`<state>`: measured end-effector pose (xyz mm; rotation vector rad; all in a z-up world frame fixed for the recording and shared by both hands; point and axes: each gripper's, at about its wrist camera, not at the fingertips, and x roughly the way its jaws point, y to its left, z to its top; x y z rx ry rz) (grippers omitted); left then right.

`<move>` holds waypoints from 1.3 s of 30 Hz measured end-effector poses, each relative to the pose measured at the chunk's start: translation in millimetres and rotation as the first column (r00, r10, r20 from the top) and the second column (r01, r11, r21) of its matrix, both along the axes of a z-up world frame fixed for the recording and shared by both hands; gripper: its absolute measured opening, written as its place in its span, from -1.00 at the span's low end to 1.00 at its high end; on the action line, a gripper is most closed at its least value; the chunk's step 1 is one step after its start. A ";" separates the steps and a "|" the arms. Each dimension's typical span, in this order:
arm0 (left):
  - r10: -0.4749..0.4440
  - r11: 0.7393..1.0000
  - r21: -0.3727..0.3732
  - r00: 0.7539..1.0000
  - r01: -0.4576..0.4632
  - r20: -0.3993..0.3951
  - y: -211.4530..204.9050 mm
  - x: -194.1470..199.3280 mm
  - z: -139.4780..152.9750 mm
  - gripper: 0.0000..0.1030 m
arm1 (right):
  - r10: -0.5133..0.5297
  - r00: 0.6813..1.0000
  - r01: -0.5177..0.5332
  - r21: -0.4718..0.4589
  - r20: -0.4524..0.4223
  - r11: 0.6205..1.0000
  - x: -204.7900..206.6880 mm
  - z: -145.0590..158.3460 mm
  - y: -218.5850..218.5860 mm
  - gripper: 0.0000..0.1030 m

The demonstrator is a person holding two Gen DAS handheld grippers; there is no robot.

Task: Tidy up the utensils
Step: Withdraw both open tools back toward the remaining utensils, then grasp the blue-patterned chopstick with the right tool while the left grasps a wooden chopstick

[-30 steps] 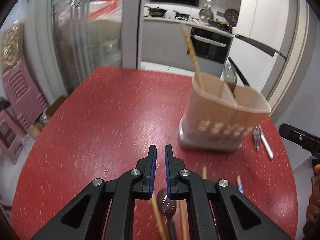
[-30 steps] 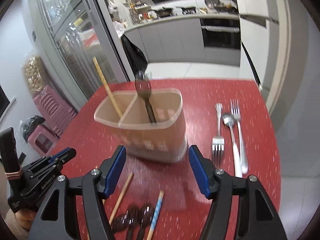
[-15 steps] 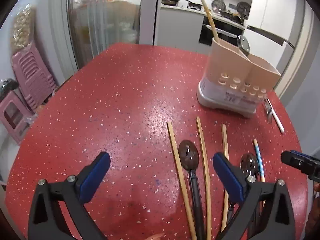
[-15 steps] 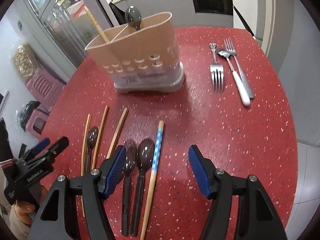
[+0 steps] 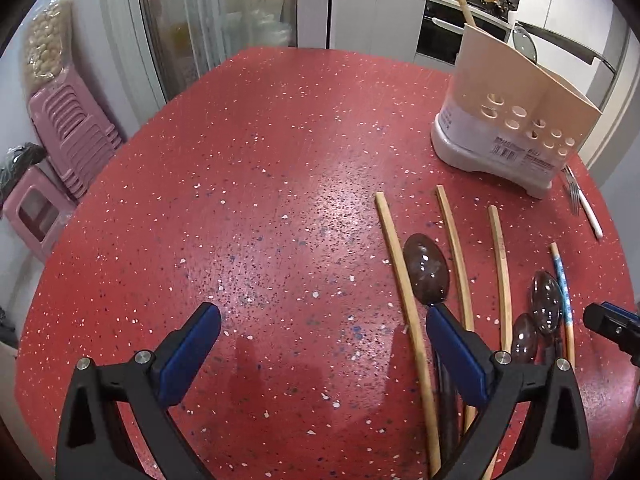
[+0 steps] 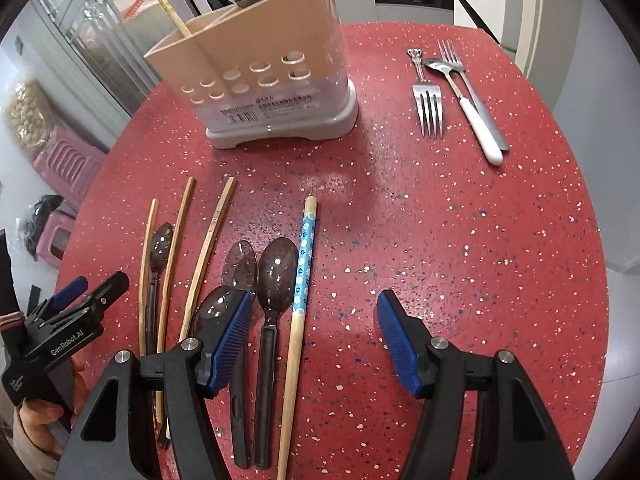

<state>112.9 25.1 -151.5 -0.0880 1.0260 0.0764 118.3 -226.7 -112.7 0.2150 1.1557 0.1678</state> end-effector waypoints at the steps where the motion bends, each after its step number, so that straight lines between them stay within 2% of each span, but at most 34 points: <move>1: 0.002 1.000 -0.004 1.000 -0.002 -0.002 0.9 1.7 -3.2 1.00 | -0.003 1.000 0.003 -0.002 -0.005 1.000 0.7 -1.4 1.0 0.33; 7: 0.002 1.000 -0.030 0.999 -0.003 -0.045 4.1 15.6 -18.2 1.00 | -0.008 1.000 0.008 -0.003 -0.030 1.000 7.2 -6.9 4.3 0.33; 10: -0.014 1.000 -0.018 0.998 0.013 -0.054 -1.3 18.2 -24.5 1.00 | -0.008 0.999 0.008 -0.013 -0.034 1.000 9.9 -8.8 6.3 0.30; 18: -0.011 1.000 -0.018 0.998 0.010 -0.067 -7.4 25.8 -35.8 1.00 | 0.007 0.999 -0.009 -0.069 -0.038 0.998 18.9 -11.2 15.7 0.06; 24: -0.022 1.000 -0.013 0.997 0.021 -0.069 -7.7 31.4 -32.2 1.00 | 0.044 0.998 -0.048 -0.099 -0.038 0.994 21.9 -10.3 27.1 -0.13; 29: -0.013 1.000 0.007 0.997 0.014 -0.082 0.8 35.2 -32.6 1.00 | 0.050 0.997 -0.054 -0.073 -0.060 0.996 21.2 -11.0 23.9 -0.22; 32: -0.026 1.000 0.006 0.997 0.026 -0.078 3.8 38.0 -30.3 1.00 | 0.057 0.996 -0.063 -0.102 -0.068 0.993 21.1 -11.9 22.0 -0.40; 36: -0.060 0.998 0.011 0.995 0.061 -0.084 -0.1 46.3 -27.3 1.00 | 0.111 0.989 -0.127 -0.175 -0.095 0.976 24.4 -12.4 33.5 -0.40; 39: -0.089 0.996 0.006 0.992 0.090 -0.092 -7.6 53.6 -21.6 1.00 | 0.141 0.983 -0.162 -0.197 -0.115 0.967 29.1 -12.7 41.5 -0.40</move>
